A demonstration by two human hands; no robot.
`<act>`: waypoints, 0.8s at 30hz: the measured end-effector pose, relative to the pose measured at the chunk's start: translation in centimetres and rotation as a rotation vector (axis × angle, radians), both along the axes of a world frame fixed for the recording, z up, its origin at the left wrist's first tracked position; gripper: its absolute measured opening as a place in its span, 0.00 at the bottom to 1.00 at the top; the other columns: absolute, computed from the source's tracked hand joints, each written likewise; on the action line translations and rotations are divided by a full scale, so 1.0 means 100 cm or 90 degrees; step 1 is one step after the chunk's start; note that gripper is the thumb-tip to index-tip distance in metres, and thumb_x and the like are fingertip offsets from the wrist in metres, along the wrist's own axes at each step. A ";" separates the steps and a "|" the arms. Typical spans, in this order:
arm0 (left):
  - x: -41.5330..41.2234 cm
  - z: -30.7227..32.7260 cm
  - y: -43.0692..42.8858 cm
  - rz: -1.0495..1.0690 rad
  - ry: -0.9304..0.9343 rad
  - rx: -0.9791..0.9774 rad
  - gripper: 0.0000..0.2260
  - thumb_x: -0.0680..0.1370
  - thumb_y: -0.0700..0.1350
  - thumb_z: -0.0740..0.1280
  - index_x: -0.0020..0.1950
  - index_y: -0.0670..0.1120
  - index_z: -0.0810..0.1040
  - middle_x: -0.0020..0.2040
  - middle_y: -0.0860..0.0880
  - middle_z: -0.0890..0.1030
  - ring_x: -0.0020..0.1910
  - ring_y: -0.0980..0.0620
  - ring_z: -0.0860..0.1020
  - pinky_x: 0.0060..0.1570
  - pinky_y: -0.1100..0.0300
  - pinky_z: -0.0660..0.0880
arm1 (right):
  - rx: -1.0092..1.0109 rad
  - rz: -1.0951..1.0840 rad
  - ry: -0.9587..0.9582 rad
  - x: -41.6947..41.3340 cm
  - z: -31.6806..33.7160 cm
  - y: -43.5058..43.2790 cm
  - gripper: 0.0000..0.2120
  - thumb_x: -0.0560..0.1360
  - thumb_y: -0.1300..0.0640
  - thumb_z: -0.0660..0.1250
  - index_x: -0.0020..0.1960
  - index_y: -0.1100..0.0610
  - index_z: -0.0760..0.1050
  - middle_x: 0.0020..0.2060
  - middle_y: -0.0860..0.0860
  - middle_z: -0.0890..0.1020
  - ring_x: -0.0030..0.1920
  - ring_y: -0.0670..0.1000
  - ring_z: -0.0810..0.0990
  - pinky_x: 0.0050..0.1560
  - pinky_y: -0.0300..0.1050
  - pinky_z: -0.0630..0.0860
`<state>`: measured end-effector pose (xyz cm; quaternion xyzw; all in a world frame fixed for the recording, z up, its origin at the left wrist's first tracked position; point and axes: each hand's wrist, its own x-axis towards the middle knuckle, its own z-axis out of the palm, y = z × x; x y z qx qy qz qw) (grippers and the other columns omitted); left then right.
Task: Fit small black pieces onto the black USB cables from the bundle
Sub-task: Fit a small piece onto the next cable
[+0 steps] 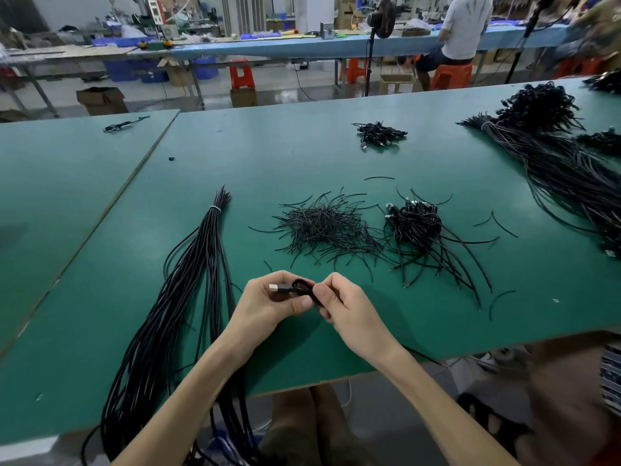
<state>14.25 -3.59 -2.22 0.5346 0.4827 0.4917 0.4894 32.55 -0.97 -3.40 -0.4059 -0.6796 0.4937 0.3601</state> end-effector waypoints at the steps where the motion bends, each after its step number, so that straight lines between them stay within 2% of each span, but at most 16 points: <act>1: 0.000 0.000 0.001 -0.008 -0.005 -0.006 0.10 0.71 0.43 0.79 0.51 0.45 0.86 0.47 0.42 0.87 0.45 0.50 0.83 0.48 0.62 0.79 | 0.001 0.000 0.008 0.001 -0.001 0.000 0.13 0.86 0.50 0.61 0.46 0.56 0.72 0.29 0.43 0.75 0.30 0.44 0.67 0.32 0.40 0.65; 7: -0.005 -0.001 0.002 -0.042 -0.041 -0.014 0.11 0.72 0.46 0.78 0.53 0.46 0.86 0.44 0.41 0.86 0.44 0.50 0.84 0.50 0.64 0.77 | -0.015 0.005 0.040 0.002 -0.002 0.002 0.13 0.85 0.49 0.62 0.45 0.55 0.72 0.30 0.43 0.74 0.30 0.43 0.67 0.30 0.34 0.65; 13: -0.007 -0.004 0.002 -0.057 -0.030 0.022 0.12 0.75 0.44 0.76 0.58 0.44 0.86 0.47 0.37 0.85 0.45 0.46 0.83 0.53 0.60 0.78 | -0.041 0.018 0.078 0.003 0.002 0.001 0.14 0.85 0.50 0.62 0.45 0.59 0.71 0.32 0.48 0.73 0.29 0.42 0.67 0.29 0.33 0.65; 17: -0.006 -0.005 0.001 -0.064 -0.032 0.043 0.10 0.77 0.41 0.74 0.58 0.41 0.85 0.44 0.39 0.85 0.44 0.46 0.82 0.53 0.59 0.78 | -0.060 0.020 0.081 0.003 0.003 0.001 0.17 0.85 0.51 0.62 0.48 0.65 0.70 0.29 0.44 0.74 0.27 0.41 0.66 0.28 0.34 0.63; 24: -0.004 -0.004 -0.003 -0.059 -0.010 0.062 0.08 0.78 0.39 0.73 0.56 0.42 0.86 0.45 0.40 0.86 0.46 0.46 0.84 0.52 0.61 0.77 | -0.068 0.007 0.074 0.002 0.005 -0.001 0.18 0.85 0.51 0.62 0.49 0.68 0.71 0.28 0.44 0.75 0.26 0.41 0.66 0.27 0.34 0.64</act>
